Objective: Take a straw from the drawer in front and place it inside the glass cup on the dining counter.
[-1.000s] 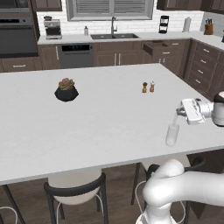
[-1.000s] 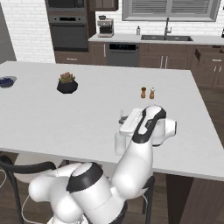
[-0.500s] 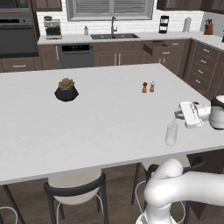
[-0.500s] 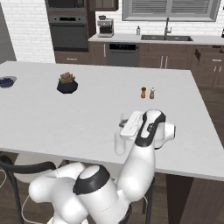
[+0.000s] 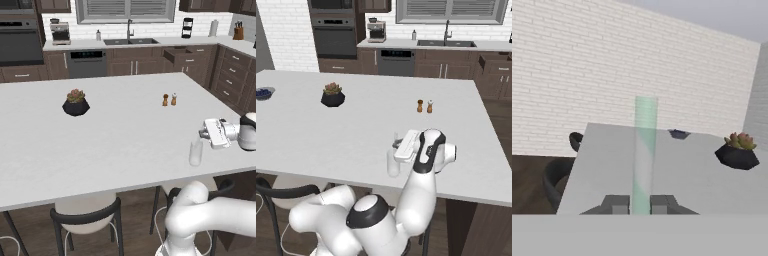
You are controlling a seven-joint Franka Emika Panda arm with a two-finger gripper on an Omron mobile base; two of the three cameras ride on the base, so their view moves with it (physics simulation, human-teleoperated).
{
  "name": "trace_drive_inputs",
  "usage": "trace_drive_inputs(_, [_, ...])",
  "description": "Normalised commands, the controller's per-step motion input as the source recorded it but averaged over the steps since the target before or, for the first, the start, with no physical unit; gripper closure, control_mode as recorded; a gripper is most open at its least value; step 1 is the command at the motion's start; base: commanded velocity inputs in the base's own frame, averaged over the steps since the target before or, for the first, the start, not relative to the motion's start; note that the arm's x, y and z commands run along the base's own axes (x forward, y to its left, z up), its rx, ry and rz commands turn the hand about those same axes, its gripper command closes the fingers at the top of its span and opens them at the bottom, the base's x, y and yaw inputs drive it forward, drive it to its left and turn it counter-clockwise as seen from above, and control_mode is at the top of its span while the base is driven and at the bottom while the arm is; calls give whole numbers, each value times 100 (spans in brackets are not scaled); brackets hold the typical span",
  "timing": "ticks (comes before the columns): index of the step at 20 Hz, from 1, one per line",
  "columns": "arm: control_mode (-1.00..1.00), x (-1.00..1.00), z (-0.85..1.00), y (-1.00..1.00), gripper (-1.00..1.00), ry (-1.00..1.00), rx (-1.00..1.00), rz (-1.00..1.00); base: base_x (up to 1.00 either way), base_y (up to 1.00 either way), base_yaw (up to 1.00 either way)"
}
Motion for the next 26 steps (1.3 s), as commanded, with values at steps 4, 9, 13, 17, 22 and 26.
trace_drive_inputs(4, [-100,0,-2,0,100,0,0,0,0,0,0])
trace_drive_inputs(9, [-100,-11,0,0,100,0,0,0,0,0,0])
trace_drive_inputs(13, [-100,-21,0,0,100,0,0,0,0,0,0])
trace_drive_inputs(17, [-100,-11,0,0,100,0,0,0,0,0,0])
trace_drive_inputs(22, [-100,0,-3,0,100,0,0,0,0,0,0])
trace_drive_inputs(26, [-100,0,-13,0,100,0,0,0,0,0,0])
